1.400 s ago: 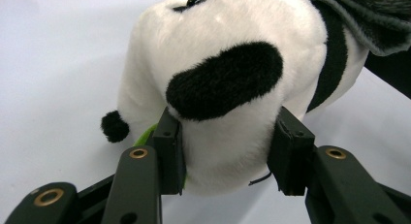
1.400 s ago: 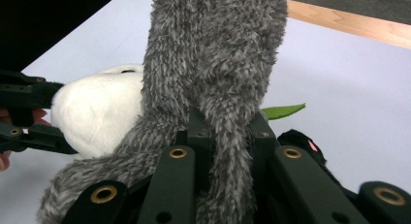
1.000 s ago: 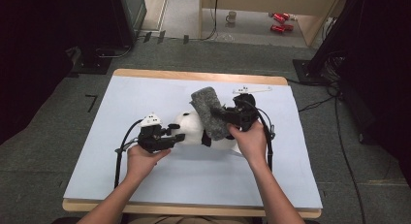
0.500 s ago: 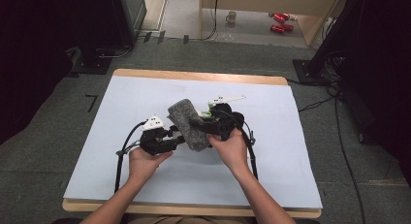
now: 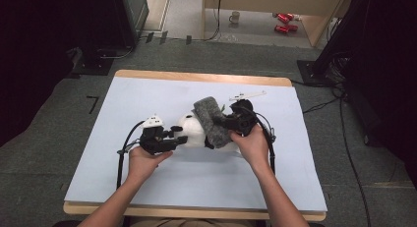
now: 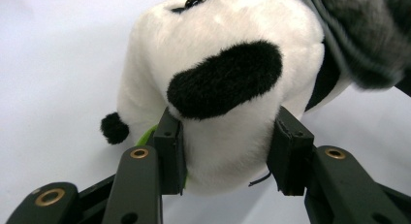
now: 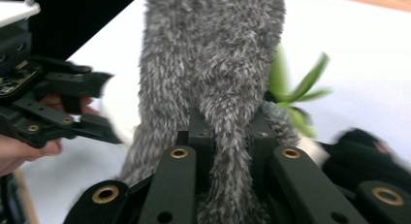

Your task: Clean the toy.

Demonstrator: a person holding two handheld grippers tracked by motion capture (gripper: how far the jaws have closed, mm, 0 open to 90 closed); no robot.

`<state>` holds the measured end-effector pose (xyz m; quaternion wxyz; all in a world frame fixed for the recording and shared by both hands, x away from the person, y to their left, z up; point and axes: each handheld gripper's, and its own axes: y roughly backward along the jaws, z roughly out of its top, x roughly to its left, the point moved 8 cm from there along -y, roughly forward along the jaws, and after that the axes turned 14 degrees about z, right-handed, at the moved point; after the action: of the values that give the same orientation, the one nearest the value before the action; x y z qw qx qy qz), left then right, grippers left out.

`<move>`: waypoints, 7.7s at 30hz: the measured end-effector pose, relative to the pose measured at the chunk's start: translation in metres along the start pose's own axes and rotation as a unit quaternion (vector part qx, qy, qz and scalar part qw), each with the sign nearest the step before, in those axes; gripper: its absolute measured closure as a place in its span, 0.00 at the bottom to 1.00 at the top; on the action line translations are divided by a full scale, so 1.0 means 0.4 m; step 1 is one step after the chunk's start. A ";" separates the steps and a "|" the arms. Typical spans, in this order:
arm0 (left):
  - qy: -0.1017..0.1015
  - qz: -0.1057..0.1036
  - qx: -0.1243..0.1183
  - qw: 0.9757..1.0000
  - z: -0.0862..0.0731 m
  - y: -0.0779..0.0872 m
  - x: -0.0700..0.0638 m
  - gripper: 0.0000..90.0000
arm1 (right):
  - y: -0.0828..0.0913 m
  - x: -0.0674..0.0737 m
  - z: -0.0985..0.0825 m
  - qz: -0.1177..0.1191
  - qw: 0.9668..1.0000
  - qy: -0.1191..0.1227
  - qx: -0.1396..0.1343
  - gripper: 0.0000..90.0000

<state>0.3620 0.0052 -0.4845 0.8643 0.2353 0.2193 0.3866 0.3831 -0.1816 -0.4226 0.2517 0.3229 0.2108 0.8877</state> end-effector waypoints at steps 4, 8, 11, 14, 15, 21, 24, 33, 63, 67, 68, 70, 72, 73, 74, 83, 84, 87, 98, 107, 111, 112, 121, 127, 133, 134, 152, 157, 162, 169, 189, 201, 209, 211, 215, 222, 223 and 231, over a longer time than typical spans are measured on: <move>-0.001 -0.008 -0.002 1.000 0.004 -0.002 0.001 0.62 | 0.040 -0.040 0.002 -0.008 1.000 -0.021 -0.018 0.88; -0.004 -0.012 -0.002 1.000 0.006 -0.001 -0.002 0.62 | 0.055 -0.056 -0.001 -0.012 0.999 -0.021 -0.024 0.88; -0.006 -0.013 -0.002 1.000 0.007 -0.001 -0.003 0.62 | 0.064 -0.060 0.000 -0.018 0.999 -0.020 -0.030 0.88; -0.008 -0.014 -0.003 1.000 0.008 0.000 -0.005 0.61 | 0.076 -0.066 0.002 -0.022 0.999 -0.022 -0.036 0.88; -0.008 -0.014 -0.003 1.000 0.008 0.000 -0.004 0.61 | 0.079 -0.066 0.003 -0.021 0.999 -0.024 -0.039 0.88; -0.001 -0.011 0.005 1.000 0.005 -0.004 0.004 0.62 | 0.110 -0.053 0.023 -0.002 0.997 -0.030 -0.071 0.88; 0.001 -0.009 0.009 1.000 0.002 -0.006 0.009 0.62 | 0.137 -0.046 0.037 0.004 0.995 -0.031 -0.092 0.88; 0.015 -0.005 0.012 1.000 0.006 -0.008 0.016 0.61 | 0.164 -0.006 0.056 0.020 0.994 -0.020 -0.104 0.88; 0.039 -0.017 0.012 0.999 0.021 -0.014 0.020 0.62 | 0.117 -0.078 -0.011 -0.019 0.997 -0.026 -0.063 0.88; 0.035 -0.012 0.009 0.999 0.021 -0.012 0.018 0.62 | 0.148 -0.096 -0.008 -0.028 0.996 -0.037 -0.075 0.88; 0.035 -0.011 0.010 0.999 0.021 -0.012 0.019 0.62 | 0.160 -0.101 -0.007 -0.033 0.996 -0.039 -0.078 0.88; 0.035 -0.008 0.012 0.999 0.019 -0.012 0.023 0.62 | 0.180 -0.107 -0.003 -0.039 0.994 -0.043 -0.088 0.88; 0.036 -0.007 0.011 0.999 0.019 -0.012 0.024 0.62 | 0.201 -0.109 0.001 -0.040 0.993 -0.051 -0.098 0.89; 0.036 -0.006 0.011 0.999 0.019 -0.012 0.024 0.62 | 0.209 -0.108 0.003 -0.036 0.993 -0.054 -0.102 0.89; 0.036 -0.006 0.010 0.999 0.019 -0.013 0.023 0.62 | 0.215 -0.103 0.006 -0.033 0.992 -0.056 -0.105 0.89; 0.033 -0.006 0.006 0.999 0.019 -0.012 0.023 0.61 | 0.172 0.010 0.040 0.032 0.994 -0.023 -0.098 0.88; 0.031 -0.005 0.006 0.999 0.019 -0.012 0.024 0.61 | 0.162 0.021 0.041 0.040 0.994 -0.021 -0.095 0.88; 0.029 -0.004 0.004 1.000 0.019 -0.012 0.025 0.61 | 0.115 0.061 0.036 0.061 0.995 -0.011 -0.074 0.88; 0.028 -0.024 -0.007 0.999 0.021 -0.011 0.026 0.48 | 0.023 0.013 -0.041 0.038 0.999 -0.024 -0.014 0.88; -0.034 -0.039 -0.024 0.998 0.014 -0.003 0.031 0.42 | 0.029 -0.003 -0.034 0.032 0.999 -0.016 -0.020 0.88; -0.069 -0.042 -0.032 0.996 0.011 -0.001 0.035 0.42 | 0.035 -0.013 -0.029 0.029 0.999 -0.018 -0.022 0.88; -0.079 -0.042 -0.031 0.996 0.010 -0.001 0.036 0.42 | 0.037 -0.014 -0.029 0.029 0.999 -0.020 -0.023 0.88; -0.156 -0.060 -0.043 0.985 0.025 -0.001 0.046 0.38 | 0.048 -0.028 -0.026 0.032 0.999 -0.026 -0.026 0.88; -0.164 -0.084 -0.051 0.982 0.027 -0.017 0.066 0.38 | 0.040 -0.031 -0.019 0.038 0.999 -0.028 -0.027 0.88; -0.193 -0.064 -0.073 0.976 0.025 -0.042 0.048 0.29 | 0.034 -0.037 -0.013 0.036 0.998 -0.028 -0.030 0.88; -0.192 -0.059 -0.077 0.977 0.026 -0.045 0.046 0.28 | 0.035 -0.038 -0.013 0.036 0.998 -0.030 -0.031 0.88; -0.104 -0.027 -0.068 0.992 0.033 -0.091 0.054 0.42 | 0.023 -0.037 -0.007 0.025 0.999 -0.024 -0.037 0.88; -0.075 -0.027 -0.035 0.996 0.028 -0.075 0.046 0.65 | 0.026 -0.029 0.003 0.023 0.998 -0.028 -0.047 0.88; -0.038 -0.030 0.004 0.999 0.031 -0.050 0.040 0.71 | 0.032 0.009 0.024 0.038 0.997 -0.020 -0.058 0.88; -0.003 -0.010 0.023 1.000 0.023 0.006 0.011 0.71 | 0.022 0.102 0.054 0.066 0.995 0.013 -0.069 0.88; -0.017 0.030 0.009 0.999 0.009 -0.012 0.010 0.68 | -0.082 0.042 -0.017 0.012 0.999 0.030 -0.020 0.88; -0.001 0.012 0.010 1.000 0.012 -0.017 0.029 0.67 | 0.003 -0.006 0.004 -0.011 0.999 0.014 -0.042 0.88; 0.000 0.011 0.009 1.000 0.013 -0.018 0.032 0.66 | 0.063 -0.058 0.007 -0.030 0.997 -0.008 -0.069 0.88; -0.001 0.011 0.009 1.000 0.013 -0.018 0.033 0.66 | 0.075 -0.071 0.006 -0.033 0.996 -0.015 -0.076 0.88; -0.001 0.010 0.008 1.000 0.013 -0.019 0.033 0.66 | 0.084 -0.085 0.001 -0.034 0.996 -0.023 -0.081 0.88; 0.004 0.007 0.011 1.000 0.012 -0.020 0.035 0.65 | 0.115 -0.112 -0.007 -0.052 0.994 -0.038 -0.088 0.88; 0.004 0.007 0.010 1.000 0.011 -0.020 0.036 0.65 | 0.119 -0.112 -0.007 -0.053 0.994 -0.041 -0.089 0.88; 0.016 0.005 0.003 1.000 0.010 -0.024 0.039 0.65 | 0.126 -0.042 0.024 -0.008 0.994 -0.033 -0.100 0.89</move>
<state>0.3792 0.0108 -0.4899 0.8580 0.2332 0.2331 0.3939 0.3851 -0.2291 -0.3965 0.2962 0.3233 0.1149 0.8913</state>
